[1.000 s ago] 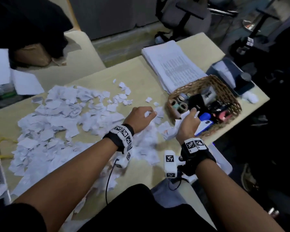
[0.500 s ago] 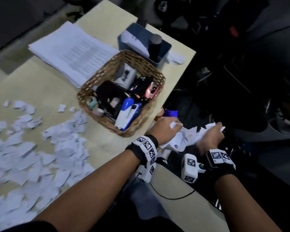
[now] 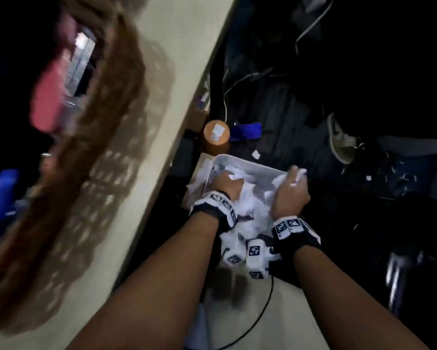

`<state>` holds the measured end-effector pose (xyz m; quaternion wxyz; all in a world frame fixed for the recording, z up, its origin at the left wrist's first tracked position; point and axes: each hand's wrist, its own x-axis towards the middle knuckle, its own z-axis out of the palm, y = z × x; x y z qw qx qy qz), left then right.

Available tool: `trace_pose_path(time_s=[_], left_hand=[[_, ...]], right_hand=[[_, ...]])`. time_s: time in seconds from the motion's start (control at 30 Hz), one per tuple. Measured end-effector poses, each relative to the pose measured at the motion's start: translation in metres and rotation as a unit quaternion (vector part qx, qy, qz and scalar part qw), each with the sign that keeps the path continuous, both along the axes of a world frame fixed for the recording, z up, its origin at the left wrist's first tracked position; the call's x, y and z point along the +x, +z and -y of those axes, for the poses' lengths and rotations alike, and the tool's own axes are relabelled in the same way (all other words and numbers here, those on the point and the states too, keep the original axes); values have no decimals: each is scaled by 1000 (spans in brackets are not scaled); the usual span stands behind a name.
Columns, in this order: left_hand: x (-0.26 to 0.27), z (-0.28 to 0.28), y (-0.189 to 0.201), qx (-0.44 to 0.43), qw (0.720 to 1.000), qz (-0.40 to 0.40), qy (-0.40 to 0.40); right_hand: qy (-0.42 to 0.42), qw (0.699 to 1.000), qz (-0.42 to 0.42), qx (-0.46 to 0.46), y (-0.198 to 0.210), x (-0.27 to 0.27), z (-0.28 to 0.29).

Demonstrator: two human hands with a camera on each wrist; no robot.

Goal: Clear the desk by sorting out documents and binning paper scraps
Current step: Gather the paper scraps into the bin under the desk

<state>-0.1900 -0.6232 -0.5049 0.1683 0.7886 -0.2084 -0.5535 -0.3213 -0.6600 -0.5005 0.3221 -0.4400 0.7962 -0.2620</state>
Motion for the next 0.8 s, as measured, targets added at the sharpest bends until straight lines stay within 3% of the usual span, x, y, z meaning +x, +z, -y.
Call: trace_pose_path(time_s=[0.1, 0.2, 0.3, 0.4, 0.43, 0.5, 0.63, 0.8], left_hand=[[7, 16, -31, 37, 997, -13, -66], [16, 23, -42, 54, 995, 2, -83], [8, 10, -70, 83, 972, 36, -215], [1, 8, -84, 106, 967, 27, -232], [-2, 10, -86, 89, 964, 33, -250], [-5, 17, -82, 89, 969, 22, -228], [-7, 3, -46, 74, 978, 55, -188], [-1, -18, 68, 26, 987, 32, -157]], right_hand=[[278, 959, -56, -8, -41, 3, -8], [469, 866, -140, 104, -84, -5, -11], [571, 749, -210, 261, -109, -14, -15], [646, 635, -286, 313, -122, -10, -16], [649, 620, -300, 323, -125, -9, -17], [621, 639, -305, 337, -121, -4, -14], [526, 766, -196, 314, -68, 9, -1], [465, 849, -50, 244, 39, 5, -2]])
